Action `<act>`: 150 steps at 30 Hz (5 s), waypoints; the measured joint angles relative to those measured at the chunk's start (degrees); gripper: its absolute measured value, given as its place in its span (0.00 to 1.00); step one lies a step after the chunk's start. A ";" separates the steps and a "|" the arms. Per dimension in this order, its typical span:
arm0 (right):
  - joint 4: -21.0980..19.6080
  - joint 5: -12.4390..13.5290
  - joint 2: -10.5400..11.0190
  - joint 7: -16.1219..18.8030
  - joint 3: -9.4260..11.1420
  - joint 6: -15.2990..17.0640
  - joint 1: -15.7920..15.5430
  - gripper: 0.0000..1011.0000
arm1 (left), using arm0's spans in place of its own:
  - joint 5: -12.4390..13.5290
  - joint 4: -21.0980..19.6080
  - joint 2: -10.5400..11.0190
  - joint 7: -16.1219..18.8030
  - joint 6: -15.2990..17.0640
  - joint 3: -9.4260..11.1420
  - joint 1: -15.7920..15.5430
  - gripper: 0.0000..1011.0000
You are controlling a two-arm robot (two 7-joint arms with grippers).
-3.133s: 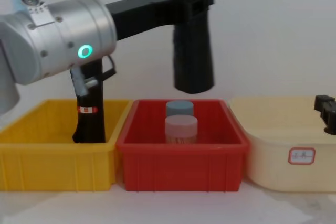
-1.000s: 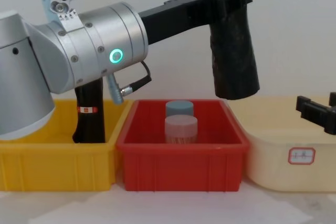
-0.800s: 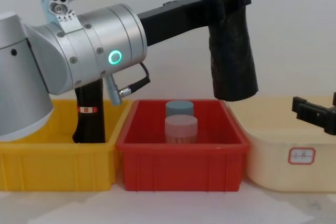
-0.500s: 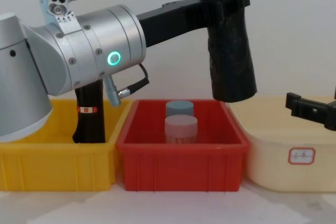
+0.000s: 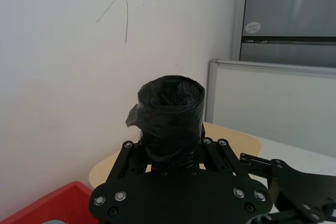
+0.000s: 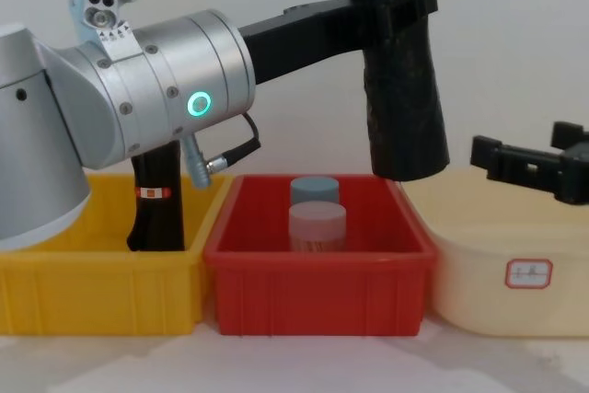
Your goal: Pick up the garbage bag with the one hand and transfer it to the other hand.
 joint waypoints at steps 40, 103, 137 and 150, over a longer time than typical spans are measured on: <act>4.41 1.39 0.11 6.23 -5.65 0.38 8.62 0.99 | 0.00 0.00 0.07 0.04 0.00 0.00 0.00 0.38; 9.14 2.16 -1.35 8.37 -8.37 2.95 15.44 0.59 | 0.00 0.01 0.08 0.04 -0.01 0.00 0.00 0.50; 10.75 4.05 -1.69 2.67 -4.85 4.39 13.96 0.59 | 0.00 0.00 0.07 0.04 0.00 0.00 0.00 0.99; 12.01 3.68 -1.29 -1.88 -0.87 4.96 12.75 0.59 | 0.00 0.00 0.07 0.04 0.00 0.00 0.00 0.99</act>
